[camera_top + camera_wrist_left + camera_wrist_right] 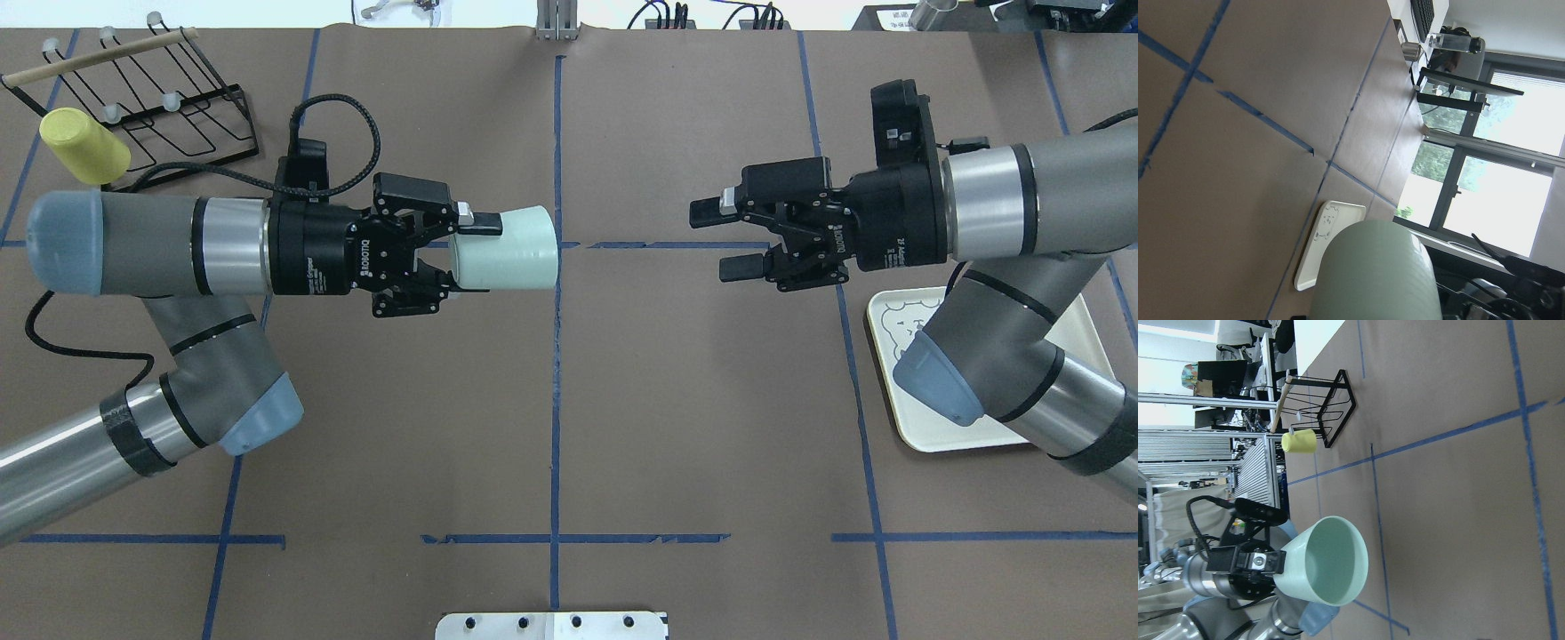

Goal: Left arm grabs green cup and hands to right arm on tray

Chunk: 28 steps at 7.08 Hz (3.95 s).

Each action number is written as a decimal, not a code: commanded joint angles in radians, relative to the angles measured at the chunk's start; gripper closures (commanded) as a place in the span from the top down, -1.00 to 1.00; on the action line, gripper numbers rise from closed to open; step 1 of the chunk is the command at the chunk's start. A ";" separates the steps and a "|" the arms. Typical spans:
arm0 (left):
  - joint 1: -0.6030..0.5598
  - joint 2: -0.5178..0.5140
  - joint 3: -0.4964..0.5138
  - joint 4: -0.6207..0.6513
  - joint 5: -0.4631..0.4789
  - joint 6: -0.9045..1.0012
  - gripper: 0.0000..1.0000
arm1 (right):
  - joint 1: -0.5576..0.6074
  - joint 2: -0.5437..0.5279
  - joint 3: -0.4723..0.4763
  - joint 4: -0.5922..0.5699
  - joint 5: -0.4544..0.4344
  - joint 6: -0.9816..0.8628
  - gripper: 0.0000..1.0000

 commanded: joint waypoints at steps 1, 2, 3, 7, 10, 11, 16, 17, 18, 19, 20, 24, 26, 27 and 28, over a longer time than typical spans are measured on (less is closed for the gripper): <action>0.093 0.002 0.002 -0.152 0.094 -0.018 -0.61 | -0.059 0.001 -0.033 0.276 -0.093 0.245 0.97; 0.120 -0.003 -0.011 -0.155 0.096 -0.018 -0.61 | -0.120 0.002 -0.051 0.373 -0.160 0.276 0.97; 0.133 -0.003 -0.018 -0.158 0.096 -0.020 -0.61 | -0.155 0.001 -0.053 0.440 -0.173 0.278 0.97; 0.204 -0.017 -0.017 -0.221 0.149 -0.020 -0.61 | -0.220 0.020 -0.050 0.477 -0.230 0.287 0.97; 0.233 -0.021 -0.018 -0.220 0.149 -0.020 -0.61 | -0.243 0.031 -0.050 0.476 -0.262 0.284 0.96; 0.239 -0.021 -0.021 -0.220 0.149 -0.020 -0.61 | -0.245 0.031 -0.051 0.474 -0.274 0.284 0.96; 0.276 -0.023 -0.035 -0.214 0.154 -0.018 -0.61 | -0.275 0.050 -0.066 0.476 -0.302 0.276 0.97; 0.276 -0.024 -0.035 -0.214 0.174 -0.018 -0.61 | -0.283 0.048 -0.063 0.477 -0.301 0.278 0.97; 0.276 -0.024 -0.035 -0.214 0.177 -0.018 -0.61 | -0.289 0.047 -0.060 0.479 -0.298 0.278 0.90; 0.276 -0.024 -0.035 -0.214 0.177 -0.018 -0.61 | -0.291 0.048 -0.060 0.479 -0.298 0.276 0.29; 0.276 -0.024 -0.035 -0.214 0.178 -0.018 -0.60 | -0.291 0.045 -0.059 0.479 -0.295 0.275 -0.14; 0.276 -0.023 -0.034 -0.214 0.178 -0.017 -0.19 | -0.294 0.037 -0.057 0.492 -0.296 0.250 -0.91; 0.276 -0.024 -0.032 -0.214 0.180 -0.015 0.00 | -0.297 0.036 -0.057 0.492 -0.301 0.252 -1.00; 0.276 -0.024 -0.034 -0.214 0.180 -0.015 0.18 | -0.297 0.036 -0.057 0.492 -0.302 0.253 -1.00; 0.276 -0.023 -0.034 -0.214 0.182 -0.015 0.29 | -0.297 0.036 -0.059 0.489 -0.304 0.253 -1.00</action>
